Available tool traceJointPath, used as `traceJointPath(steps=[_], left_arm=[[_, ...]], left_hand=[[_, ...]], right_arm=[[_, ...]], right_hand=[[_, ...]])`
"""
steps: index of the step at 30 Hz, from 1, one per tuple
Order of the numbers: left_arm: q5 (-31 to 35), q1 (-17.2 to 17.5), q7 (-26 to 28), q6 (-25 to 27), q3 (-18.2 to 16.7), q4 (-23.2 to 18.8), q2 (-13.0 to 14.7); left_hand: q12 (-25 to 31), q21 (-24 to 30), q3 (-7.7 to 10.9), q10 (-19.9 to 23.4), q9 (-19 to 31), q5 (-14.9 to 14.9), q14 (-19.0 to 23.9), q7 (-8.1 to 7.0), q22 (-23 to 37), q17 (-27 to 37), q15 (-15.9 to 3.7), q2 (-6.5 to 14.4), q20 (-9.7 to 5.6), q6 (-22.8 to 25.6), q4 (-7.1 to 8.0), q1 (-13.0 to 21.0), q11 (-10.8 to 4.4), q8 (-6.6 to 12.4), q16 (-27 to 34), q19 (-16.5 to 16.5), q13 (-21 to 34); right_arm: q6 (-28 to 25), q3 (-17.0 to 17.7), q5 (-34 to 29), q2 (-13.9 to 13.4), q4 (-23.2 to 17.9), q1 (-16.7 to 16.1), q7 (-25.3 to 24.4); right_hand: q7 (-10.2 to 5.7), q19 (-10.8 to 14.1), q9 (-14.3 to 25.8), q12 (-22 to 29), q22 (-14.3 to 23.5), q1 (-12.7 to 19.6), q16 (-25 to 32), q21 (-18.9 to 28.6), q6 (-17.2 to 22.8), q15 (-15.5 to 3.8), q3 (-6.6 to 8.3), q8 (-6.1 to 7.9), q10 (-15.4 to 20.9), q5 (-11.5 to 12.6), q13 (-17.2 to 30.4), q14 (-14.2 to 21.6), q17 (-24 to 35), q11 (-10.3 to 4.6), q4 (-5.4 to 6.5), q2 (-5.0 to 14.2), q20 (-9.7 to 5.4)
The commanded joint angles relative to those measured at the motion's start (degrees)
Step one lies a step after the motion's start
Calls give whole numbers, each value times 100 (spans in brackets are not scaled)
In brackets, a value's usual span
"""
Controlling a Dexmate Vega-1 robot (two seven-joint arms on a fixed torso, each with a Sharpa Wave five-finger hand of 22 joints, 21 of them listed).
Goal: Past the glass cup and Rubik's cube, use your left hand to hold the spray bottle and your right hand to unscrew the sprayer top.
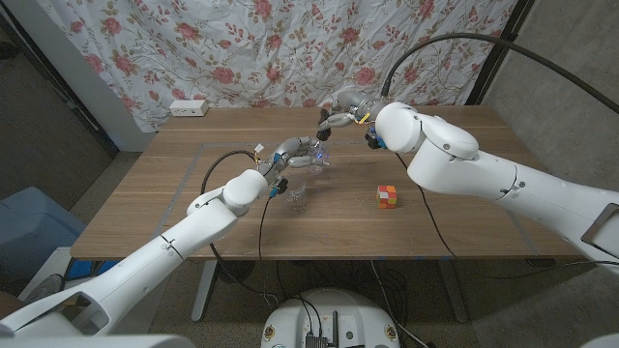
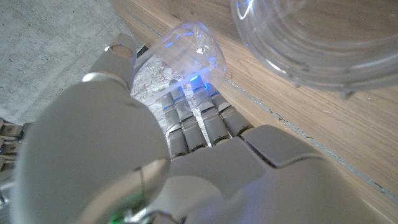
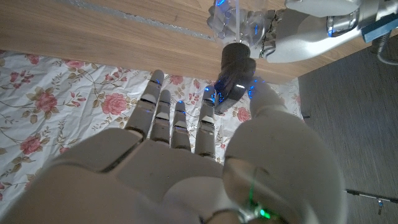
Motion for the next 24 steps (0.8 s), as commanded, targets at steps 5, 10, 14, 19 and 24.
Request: traceJointPath(steps=[5,10,14,19,24], left_arm=[[-41,6,-56,-52,22,19,-12],[-43,-7,-58,-47,19,32,-16],[-49,-24,-76,-52,20,51,-15],[-56,-41,-90,-65,24,74,-23],[-65,-74,-134,-91,36,112,-29]], left_hand=[[-8,34,81,240,10,-26,31,-14,26,23,-803,826,-282,448,40,-319,-181,409,-11,46,20],[-12,35,81,243,7,-26,30,-19,27,27,-801,830,-281,444,40,-319,-186,412,-12,48,24],[-21,34,80,233,5,-27,35,-12,27,30,-803,827,-281,445,35,-316,-183,417,-10,47,28],[-27,33,80,235,4,-28,32,-14,27,32,-797,834,-278,435,42,-325,-181,420,-16,46,33],[-35,32,81,227,2,-28,35,-23,27,32,-800,834,-277,428,40,-324,-172,421,-17,44,36]], right_arm=[[428,532,626,-6,130,-306,-178],[604,694,825,4,207,-367,-226],[639,728,891,16,252,-366,-266],[705,773,944,6,277,-385,-337],[766,860,1041,18,321,-420,-394]], right_hand=[[-258,40,-3,25,8,254,16,5,-72,8,104,-16,-33,11,15,-8,26,-78,-2,40,24],[-483,23,2,18,6,438,8,-10,-109,1,153,-41,-56,20,16,-46,40,-118,6,88,22],[-611,13,13,17,6,565,11,-16,-57,-7,194,-23,-65,30,17,-59,53,-165,6,142,17],[-788,1,32,22,4,733,14,-21,58,-21,246,17,-61,46,18,-84,73,-225,8,215,11],[-978,-29,46,30,4,828,20,-31,202,-81,262,64,-48,49,18,-109,96,-287,28,271,-4]])
